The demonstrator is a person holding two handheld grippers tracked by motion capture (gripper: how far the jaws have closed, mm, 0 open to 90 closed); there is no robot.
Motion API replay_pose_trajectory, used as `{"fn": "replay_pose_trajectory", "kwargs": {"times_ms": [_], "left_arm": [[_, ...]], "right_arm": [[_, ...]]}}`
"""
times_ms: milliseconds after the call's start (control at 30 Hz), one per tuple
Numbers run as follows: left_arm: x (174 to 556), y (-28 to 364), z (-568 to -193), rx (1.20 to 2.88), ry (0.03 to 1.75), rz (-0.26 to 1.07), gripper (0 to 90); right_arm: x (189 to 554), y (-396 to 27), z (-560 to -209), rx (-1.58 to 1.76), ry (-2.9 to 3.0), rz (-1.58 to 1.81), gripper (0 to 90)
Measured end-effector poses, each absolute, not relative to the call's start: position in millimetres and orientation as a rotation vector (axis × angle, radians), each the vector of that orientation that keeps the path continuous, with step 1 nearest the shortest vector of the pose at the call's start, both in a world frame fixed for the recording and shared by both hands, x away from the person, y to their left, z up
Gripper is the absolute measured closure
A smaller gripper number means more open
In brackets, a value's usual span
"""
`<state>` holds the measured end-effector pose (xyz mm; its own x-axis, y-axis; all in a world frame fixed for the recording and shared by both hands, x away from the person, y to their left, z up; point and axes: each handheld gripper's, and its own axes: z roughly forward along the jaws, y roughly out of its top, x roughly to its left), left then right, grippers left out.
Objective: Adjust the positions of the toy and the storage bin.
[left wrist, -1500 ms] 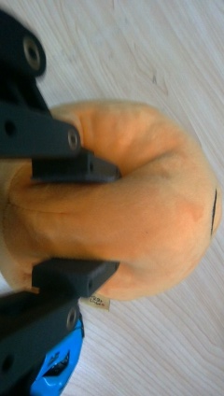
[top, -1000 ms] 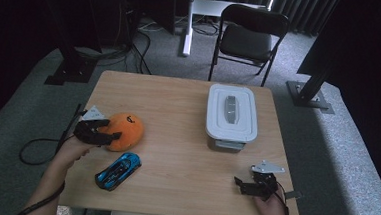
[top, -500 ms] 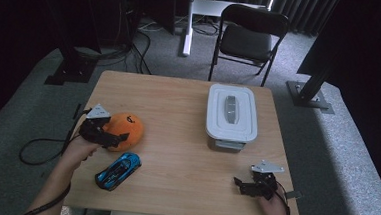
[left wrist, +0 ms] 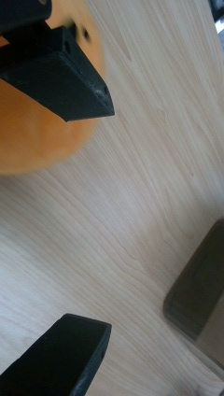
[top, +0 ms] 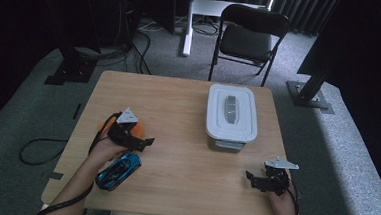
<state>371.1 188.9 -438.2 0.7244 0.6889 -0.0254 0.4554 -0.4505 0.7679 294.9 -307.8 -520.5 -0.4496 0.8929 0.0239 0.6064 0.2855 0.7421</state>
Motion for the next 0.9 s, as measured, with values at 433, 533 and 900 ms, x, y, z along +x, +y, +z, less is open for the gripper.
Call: {"fn": "replay_pose_trajectory", "kwargs": {"times_ms": [433,533,900], "left_arm": [[393,136,-453,2.163,0.841,0.323,1.3],[402,122,-457,2.164,0.858,0.328,1.3],[425,88,-477,2.175,0.888,0.301,1.3]], "right_arm": [[324,-314,-512,1.385,2.088,0.942,13.0],[332,-315,-511,1.396,2.088,0.938,13.0],[352,-324,-516,1.466,2.031,0.935,13.0]]}}
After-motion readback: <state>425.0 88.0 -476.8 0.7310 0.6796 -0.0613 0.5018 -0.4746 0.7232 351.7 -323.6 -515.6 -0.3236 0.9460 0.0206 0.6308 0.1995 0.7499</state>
